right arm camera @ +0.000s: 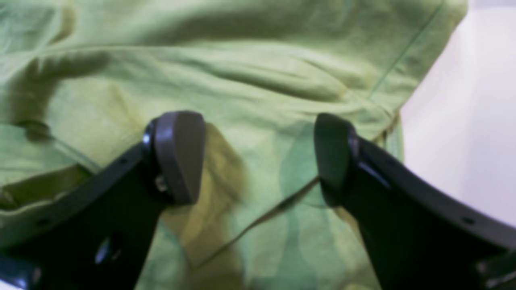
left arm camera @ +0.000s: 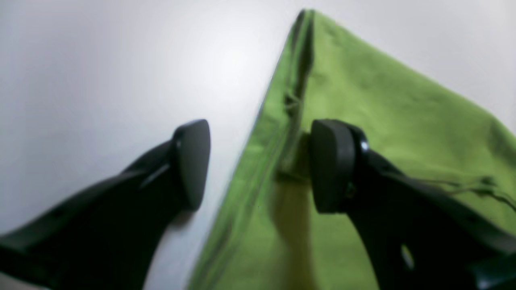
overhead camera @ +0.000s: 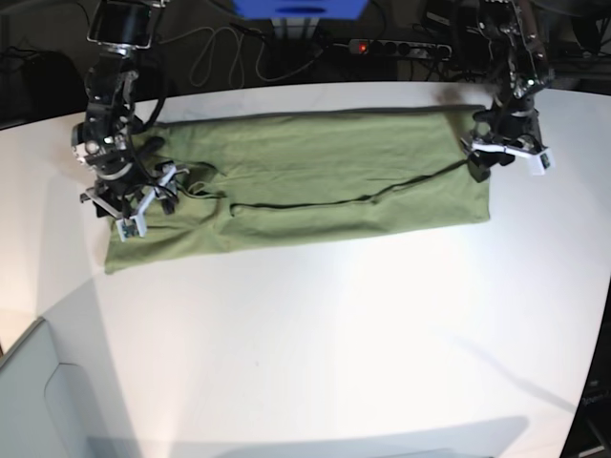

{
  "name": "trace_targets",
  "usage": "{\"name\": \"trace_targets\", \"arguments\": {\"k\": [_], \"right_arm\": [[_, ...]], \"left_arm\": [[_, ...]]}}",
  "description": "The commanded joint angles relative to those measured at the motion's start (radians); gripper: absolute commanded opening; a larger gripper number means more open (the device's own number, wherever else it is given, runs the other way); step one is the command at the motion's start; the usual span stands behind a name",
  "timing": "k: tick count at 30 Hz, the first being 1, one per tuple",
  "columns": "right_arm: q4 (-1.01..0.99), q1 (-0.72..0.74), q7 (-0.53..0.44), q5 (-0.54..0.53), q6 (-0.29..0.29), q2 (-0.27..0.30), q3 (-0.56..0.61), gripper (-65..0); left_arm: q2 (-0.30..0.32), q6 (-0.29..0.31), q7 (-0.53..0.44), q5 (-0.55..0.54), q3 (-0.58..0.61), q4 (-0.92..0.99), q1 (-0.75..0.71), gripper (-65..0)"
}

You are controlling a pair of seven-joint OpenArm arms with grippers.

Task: Fold the T-shirt properly
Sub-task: 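Grasp the shirt end with the left gripper, right gripper holding its end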

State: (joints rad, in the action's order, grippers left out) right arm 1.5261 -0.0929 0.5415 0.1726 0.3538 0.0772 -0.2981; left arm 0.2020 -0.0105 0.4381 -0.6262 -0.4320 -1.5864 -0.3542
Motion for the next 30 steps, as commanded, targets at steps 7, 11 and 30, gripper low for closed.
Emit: {"name": "trace_targets", "arguments": {"k": [7,11,30], "right_arm": [[0.015,0.005,-0.021,-0.006,0.001,0.008,0.001,-26.8],[0.015,0.005,-0.021,-0.008,0.001,0.008,0.001,-26.8],[0.015,0.005,-0.022,-0.006,0.001,0.008,-0.003,-26.8]], "left_arm": [[0.009,0.011,-0.018,-0.013,0.040,-0.016,-0.024,-27.3],[0.009,0.011,-0.018,-0.013,0.037,-0.015,-0.038,-27.4],[0.012,0.013,-0.018,-0.013,0.038,0.082,-0.016,-65.0]]}}
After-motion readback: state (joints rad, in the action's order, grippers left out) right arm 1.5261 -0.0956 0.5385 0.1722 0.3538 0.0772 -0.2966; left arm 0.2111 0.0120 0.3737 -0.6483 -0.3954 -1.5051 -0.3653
